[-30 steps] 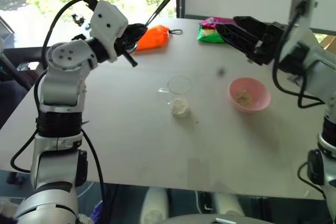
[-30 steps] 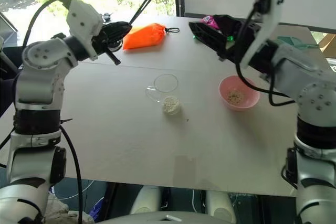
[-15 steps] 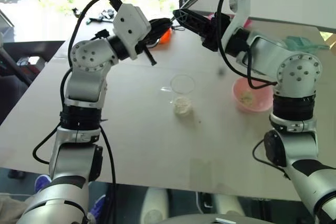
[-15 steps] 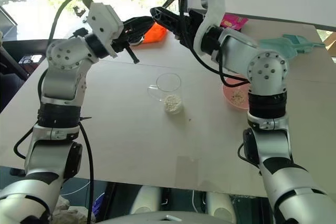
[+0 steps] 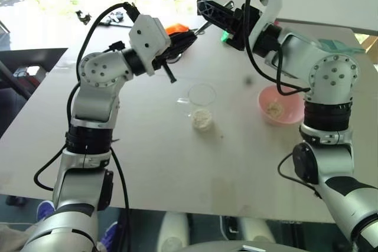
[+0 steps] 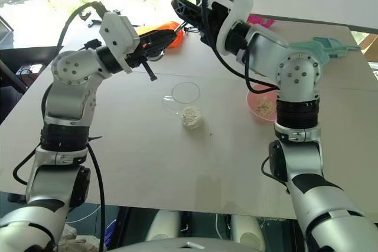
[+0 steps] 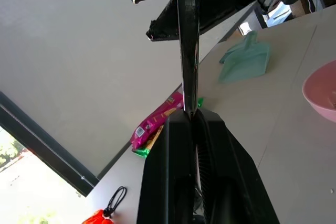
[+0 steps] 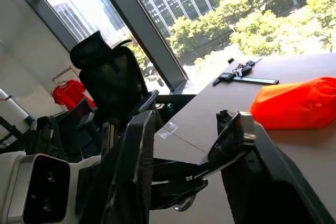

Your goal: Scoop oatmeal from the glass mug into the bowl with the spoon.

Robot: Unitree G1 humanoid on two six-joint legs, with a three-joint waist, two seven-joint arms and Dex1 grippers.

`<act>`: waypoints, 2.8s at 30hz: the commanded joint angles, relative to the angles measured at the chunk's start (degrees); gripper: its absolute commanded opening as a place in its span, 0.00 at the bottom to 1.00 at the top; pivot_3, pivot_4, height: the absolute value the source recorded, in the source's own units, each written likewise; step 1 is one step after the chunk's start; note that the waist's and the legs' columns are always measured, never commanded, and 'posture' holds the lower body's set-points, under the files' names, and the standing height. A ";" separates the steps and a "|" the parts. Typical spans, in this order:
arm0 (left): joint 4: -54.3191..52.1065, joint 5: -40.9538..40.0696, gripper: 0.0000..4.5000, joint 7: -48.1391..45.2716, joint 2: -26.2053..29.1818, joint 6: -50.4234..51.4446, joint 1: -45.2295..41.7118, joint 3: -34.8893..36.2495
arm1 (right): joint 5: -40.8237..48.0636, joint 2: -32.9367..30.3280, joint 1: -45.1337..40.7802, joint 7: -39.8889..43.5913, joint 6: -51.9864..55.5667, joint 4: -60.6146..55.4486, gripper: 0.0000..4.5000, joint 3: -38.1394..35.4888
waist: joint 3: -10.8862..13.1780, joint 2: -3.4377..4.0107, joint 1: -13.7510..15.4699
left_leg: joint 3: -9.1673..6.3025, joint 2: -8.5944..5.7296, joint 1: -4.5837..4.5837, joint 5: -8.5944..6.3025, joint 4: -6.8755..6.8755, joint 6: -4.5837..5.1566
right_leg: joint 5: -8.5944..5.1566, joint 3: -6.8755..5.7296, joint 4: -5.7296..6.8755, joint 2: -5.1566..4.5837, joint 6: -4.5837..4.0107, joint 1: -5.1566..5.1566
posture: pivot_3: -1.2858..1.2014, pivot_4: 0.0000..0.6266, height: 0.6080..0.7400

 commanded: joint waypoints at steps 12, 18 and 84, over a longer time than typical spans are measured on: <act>-4.53 -4.57 0.00 0.12 -0.07 4.40 -0.97 2.60 | -1.17 1.05 -2.26 1.39 1.91 0.20 0.01 -3.23 | 0.00 0.02 0.01 | 0.01 0.00 0.02 0.00 0.00 0.00 | 0.00 0.01 0.02 0.00 0.00 0.00 | 0.52 0.24 1.00; -14.50 -22.42 0.47 6.23 -0.33 26.00 2.34 11.91 | -2.51 -1.36 -3.69 -0.55 1.03 4.71 0.00 -7.64 | 0.02 0.03 -0.07 | 0.00 0.00 0.01 0.00 0.01 0.00 | 0.00 0.02 0.03 0.00 0.00 0.00 | 0.52 0.24 1.00; -11.89 3.24 0.02 30.41 -13.26 4.54 26.15 4.35 | 12.99 -11.99 5.11 -7.18 6.60 -11.99 0.00 -11.98 | -0.02 0.31 0.05 | -0.15 -0.08 0.10 -0.14 0.08 0.28 | 0.00 0.10 0.29 0.00 0.00 0.04 | 0.52 0.24 1.00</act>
